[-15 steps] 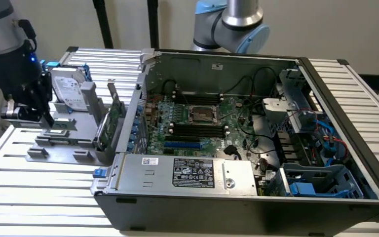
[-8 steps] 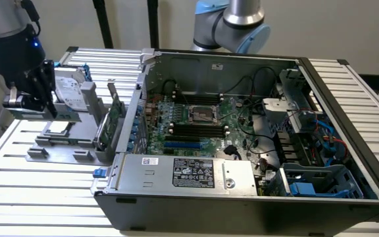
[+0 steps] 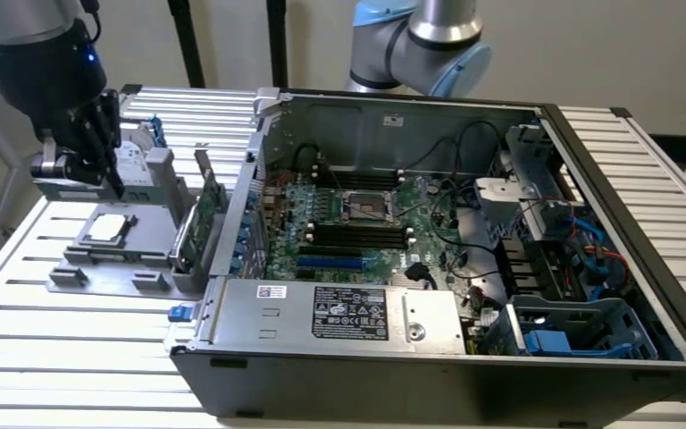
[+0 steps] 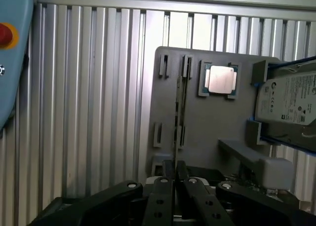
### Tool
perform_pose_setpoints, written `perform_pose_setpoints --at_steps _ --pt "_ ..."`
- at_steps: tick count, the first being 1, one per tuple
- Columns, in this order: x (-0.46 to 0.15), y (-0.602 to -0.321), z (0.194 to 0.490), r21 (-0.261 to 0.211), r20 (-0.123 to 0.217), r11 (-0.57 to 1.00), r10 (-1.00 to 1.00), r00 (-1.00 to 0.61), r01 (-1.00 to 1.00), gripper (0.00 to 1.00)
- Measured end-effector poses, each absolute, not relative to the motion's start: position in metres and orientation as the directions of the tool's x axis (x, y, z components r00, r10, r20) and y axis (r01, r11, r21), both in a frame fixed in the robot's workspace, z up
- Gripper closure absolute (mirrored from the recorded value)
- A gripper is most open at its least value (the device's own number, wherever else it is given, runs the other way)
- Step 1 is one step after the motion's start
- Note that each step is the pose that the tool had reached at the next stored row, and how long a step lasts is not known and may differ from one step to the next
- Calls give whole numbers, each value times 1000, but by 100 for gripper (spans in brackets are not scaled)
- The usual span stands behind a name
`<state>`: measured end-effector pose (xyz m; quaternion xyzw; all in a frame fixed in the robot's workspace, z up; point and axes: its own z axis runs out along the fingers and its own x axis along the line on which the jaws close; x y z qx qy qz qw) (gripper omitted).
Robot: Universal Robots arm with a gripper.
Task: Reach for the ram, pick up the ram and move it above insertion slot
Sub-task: 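Pick up the ram and move it above insertion slot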
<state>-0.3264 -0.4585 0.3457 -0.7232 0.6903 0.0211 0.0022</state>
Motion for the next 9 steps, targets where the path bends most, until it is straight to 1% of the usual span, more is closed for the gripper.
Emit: perform_pose_setpoints --at_steps 9 --pt "-294 -459 368 28 -66 -52 -997 50 -998 86"
